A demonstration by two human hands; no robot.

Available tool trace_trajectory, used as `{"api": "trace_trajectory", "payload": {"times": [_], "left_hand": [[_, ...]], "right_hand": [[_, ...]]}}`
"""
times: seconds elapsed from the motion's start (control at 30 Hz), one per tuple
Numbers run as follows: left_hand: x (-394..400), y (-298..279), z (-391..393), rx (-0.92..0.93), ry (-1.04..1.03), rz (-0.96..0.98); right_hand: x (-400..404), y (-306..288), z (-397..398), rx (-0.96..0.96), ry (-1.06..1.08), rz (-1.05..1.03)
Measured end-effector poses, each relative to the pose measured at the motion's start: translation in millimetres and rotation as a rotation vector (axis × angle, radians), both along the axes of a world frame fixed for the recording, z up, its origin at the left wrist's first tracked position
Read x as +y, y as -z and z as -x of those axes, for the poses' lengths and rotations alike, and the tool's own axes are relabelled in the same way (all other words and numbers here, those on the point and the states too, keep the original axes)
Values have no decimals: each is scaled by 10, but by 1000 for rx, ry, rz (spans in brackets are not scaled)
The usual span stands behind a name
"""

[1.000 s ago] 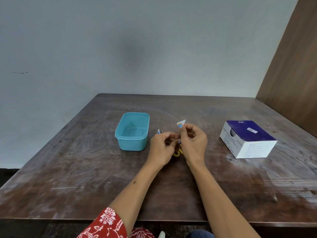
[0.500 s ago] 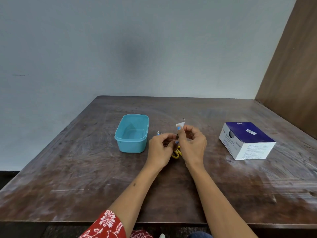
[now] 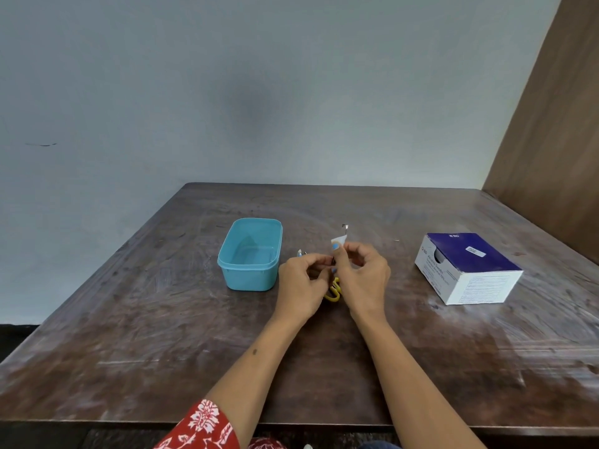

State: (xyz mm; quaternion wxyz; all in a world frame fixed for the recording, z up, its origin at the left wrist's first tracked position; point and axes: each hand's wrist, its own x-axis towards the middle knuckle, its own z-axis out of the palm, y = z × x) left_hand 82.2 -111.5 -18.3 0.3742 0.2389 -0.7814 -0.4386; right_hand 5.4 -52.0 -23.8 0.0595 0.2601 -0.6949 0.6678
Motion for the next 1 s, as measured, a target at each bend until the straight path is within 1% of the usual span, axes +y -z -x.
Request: {"api": "trace_trajectory", "payload": {"times": [0.17,0.23,0.37,0.43,0.53,0.63,0.73,0.8,0.9,0.93,1.0], "left_hand": [[18,36,7,-40,0,83],[31,30,4,-25,-20,106],[28,-2,-25,8,-72,148],[30,-3,-34,-4,-55,162],[64,4,-32,-52,-16,200],[63,-2,-34,-30,-40,223],[39,-9,-42,-4,-73,231],[37,-10,-41,-4,-63,226],[53,2,-31,-37,-19,223],[49,5,-28,-43,-11,214],[27,7,-24,-33,-15,176]], "right_hand": [[40,-46,9,51,124,96],[32,-40,16,39,111,99],[12,-14,4,45,44,29],[19,-28,3,58,72,44],[43,-63,24,34,143,123],[34,-51,27,2,96,91],[16,-28,12,17,36,30],[26,-44,6,31,60,62],[49,-63,21,21,132,171],[50,-62,26,14,131,182],[36,-49,27,13,79,141]]}}
